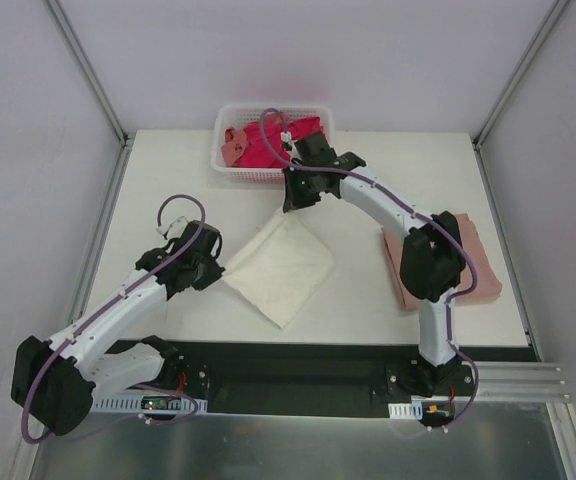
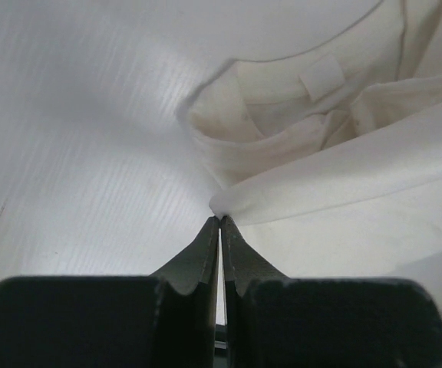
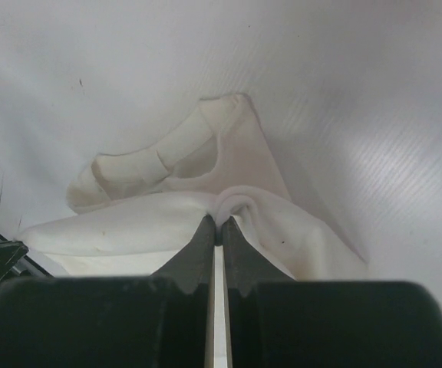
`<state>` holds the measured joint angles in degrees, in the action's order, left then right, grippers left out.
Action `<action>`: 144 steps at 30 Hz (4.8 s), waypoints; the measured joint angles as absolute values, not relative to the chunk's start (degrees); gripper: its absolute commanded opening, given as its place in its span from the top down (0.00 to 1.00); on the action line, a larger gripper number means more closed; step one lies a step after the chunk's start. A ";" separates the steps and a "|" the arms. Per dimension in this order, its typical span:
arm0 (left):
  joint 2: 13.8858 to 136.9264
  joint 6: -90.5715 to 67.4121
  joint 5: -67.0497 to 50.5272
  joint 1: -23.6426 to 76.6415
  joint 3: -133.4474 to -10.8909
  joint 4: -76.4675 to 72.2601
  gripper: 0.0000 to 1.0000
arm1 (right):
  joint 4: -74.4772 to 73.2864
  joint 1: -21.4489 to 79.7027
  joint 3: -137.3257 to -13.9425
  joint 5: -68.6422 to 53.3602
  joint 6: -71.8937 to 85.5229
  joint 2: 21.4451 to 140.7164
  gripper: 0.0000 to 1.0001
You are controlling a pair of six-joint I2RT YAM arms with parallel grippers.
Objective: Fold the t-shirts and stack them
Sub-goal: Fold the tshirt, then neatly place the folded tshirt to the corner
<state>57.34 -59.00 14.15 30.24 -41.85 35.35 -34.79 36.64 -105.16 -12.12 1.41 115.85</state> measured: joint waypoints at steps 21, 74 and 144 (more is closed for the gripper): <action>65.80 -54.52 12.51 24.29 -45.93 36.32 0.02 | -34.46 38.33 -107.70 -13.69 -0.05 121.19 0.03; 64.40 -42.54 -10.28 20.14 -49.36 18.00 0.01 | -16.97 39.88 -70.98 -0.03 13.21 87.77 0.03; 56.99 -44.25 -5.26 20.14 -35.66 23.92 0.01 | -40.97 49.93 -63.53 14.87 16.01 95.33 0.99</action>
<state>56.99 -44.25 -5.26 20.14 -35.66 23.92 -40.97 49.93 -63.53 14.87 16.01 95.33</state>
